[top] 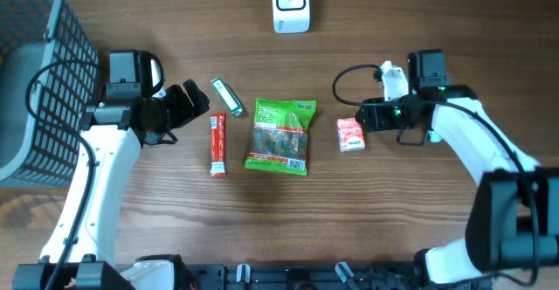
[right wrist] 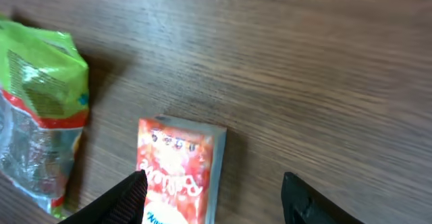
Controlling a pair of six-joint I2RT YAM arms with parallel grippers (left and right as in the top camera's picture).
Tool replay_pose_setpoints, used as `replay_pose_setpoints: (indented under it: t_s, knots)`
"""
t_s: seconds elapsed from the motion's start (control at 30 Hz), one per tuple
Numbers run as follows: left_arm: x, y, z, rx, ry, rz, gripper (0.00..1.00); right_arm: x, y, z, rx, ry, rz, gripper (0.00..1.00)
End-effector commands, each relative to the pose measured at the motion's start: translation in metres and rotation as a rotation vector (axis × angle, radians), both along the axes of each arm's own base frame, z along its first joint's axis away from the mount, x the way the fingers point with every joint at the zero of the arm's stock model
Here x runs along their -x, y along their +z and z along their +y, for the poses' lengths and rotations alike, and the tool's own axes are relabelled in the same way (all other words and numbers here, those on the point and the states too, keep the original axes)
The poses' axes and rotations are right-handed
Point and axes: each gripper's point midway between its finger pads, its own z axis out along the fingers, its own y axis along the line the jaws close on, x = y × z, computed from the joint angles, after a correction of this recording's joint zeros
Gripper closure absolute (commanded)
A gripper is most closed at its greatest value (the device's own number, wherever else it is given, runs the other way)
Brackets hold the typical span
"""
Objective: Scan the item barcode
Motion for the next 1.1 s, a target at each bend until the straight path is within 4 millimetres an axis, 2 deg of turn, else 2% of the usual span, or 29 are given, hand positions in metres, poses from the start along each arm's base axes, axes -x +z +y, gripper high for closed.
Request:
replay_pose_setpoints:
  t_s: [0.0, 0.07, 0.17, 0.33, 0.37, 0.47, 0.57, 0.67, 0.7, 0.73, 0.8, 0.83, 0.9, 0.93, 1.0, 1.03, 1.07]
  knots:
    - [-0.002, 0.004, -0.001, -0.002, -0.022, -0.016, 0.00, 0.010, -0.026, 0.012, -0.070, 0.037, 0.088, 0.39]
    - [-0.002, 0.004, -0.001, -0.002, -0.022, -0.016, 0.00, 0.016, -0.033, 0.018, -0.110, 0.045, 0.128, 0.43]
    - [-0.002, 0.004, -0.001, -0.002, -0.022, -0.016, 0.00, 0.020, -0.043, 0.019, -0.117, 0.036, 0.168, 0.58]
    - [-0.002, 0.004, -0.001, -0.002, -0.022, -0.016, 0.00, 0.022, -0.043, 0.019, -0.123, 0.000, 0.195, 0.73]
    - [-0.002, 0.004, -0.001, -0.002, -0.022, -0.016, 0.00, 0.022, -0.039, 0.019, -0.124, 0.000, 0.188, 0.81]
    - [-0.002, 0.004, -0.001, -0.002, -0.022, -0.016, 0.00, 0.016, -0.020, 0.019, -0.126, 0.005, 0.127, 0.83]
    - [-0.002, 0.004, -0.001, -0.002, -0.021, -0.016, 0.00, 0.007, 0.033, 0.018, -0.127, 0.000, -0.024, 0.92]
    - [-0.002, 0.004, -0.001, -0.002, -0.022, -0.016, 0.00, -0.005, 0.073, -0.011, 0.051, -0.174, -0.169, 0.96]
    - [-0.002, 0.004, -0.001, -0.002, -0.022, -0.016, 0.00, -0.009, 0.091, -0.015, 0.113, -0.215, -0.218, 0.96]
    - [-0.002, 0.004, -0.001, -0.002, -0.022, -0.016, 0.00, -0.011, 0.102, -0.013, 0.138, -0.222, -0.244, 0.96]
    - [-0.002, 0.004, -0.001, -0.002, -0.022, -0.016, 0.00, -0.019, 0.138, -0.004, 0.191, -0.237, -0.285, 0.96]
    - [-0.002, 0.004, -0.001, -0.002, -0.022, -0.016, 0.00, -0.025, 0.171, 0.001, 0.241, -0.241, -0.317, 0.96]
    - [-0.002, 0.004, -0.001, -0.002, -0.022, -0.016, 0.00, -0.031, 0.202, 0.006, 0.273, -0.239, -0.346, 0.96]
    - [-0.002, 0.004, -0.001, -0.002, -0.022, -0.016, 0.00, -0.037, 0.225, 0.007, 0.297, -0.248, -0.370, 0.96]
    - [-0.002, 0.004, -0.001, -0.002, -0.022, -0.016, 0.00, -0.050, 0.254, 0.010, 0.345, -0.254, -0.415, 0.96]
    - [-0.002, 0.004, -0.001, -0.002, -0.021, -0.016, 0.00, -0.062, 0.269, 0.014, 0.399, -0.257, -0.460, 0.96]
    - [-0.002, 0.004, -0.001, -0.002, -0.022, -0.016, 0.00, -0.073, 0.276, 0.021, 0.441, -0.228, -0.503, 0.96]
